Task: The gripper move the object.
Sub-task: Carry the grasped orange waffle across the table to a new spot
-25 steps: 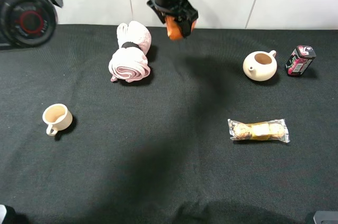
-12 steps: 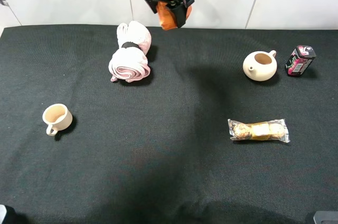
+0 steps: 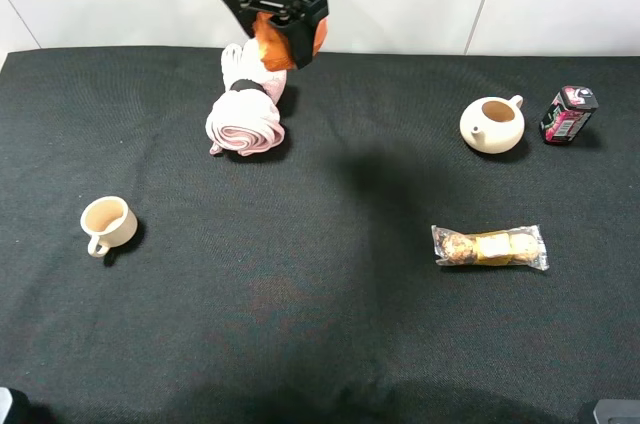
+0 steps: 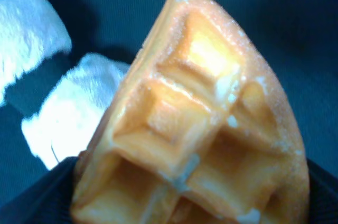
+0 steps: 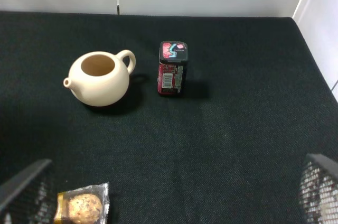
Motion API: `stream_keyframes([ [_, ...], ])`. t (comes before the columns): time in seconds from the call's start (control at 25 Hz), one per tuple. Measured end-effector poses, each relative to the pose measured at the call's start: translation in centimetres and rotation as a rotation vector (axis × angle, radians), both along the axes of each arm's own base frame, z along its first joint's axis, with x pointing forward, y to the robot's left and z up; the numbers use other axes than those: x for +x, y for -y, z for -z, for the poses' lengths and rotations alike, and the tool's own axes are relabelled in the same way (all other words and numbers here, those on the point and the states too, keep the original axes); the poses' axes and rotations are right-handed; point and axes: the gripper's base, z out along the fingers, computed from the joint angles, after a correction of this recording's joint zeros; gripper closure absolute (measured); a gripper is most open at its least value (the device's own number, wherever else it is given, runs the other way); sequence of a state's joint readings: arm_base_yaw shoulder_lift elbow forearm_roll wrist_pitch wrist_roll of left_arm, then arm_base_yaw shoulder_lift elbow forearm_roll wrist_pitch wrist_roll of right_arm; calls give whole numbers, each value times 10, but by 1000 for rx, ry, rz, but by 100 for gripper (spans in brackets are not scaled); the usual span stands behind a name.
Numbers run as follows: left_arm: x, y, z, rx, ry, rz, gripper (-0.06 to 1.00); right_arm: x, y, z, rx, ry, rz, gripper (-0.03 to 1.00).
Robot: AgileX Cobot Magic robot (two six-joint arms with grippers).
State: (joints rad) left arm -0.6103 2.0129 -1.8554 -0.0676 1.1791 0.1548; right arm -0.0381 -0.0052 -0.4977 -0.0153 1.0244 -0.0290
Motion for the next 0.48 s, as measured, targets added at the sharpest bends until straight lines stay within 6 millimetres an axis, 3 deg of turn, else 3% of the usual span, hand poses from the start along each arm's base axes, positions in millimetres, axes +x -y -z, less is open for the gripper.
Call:
stream_keyframes([
  [0.48,-37,-28,-9,43,-30,1,16,0,0,0,-1,0,0,27],
])
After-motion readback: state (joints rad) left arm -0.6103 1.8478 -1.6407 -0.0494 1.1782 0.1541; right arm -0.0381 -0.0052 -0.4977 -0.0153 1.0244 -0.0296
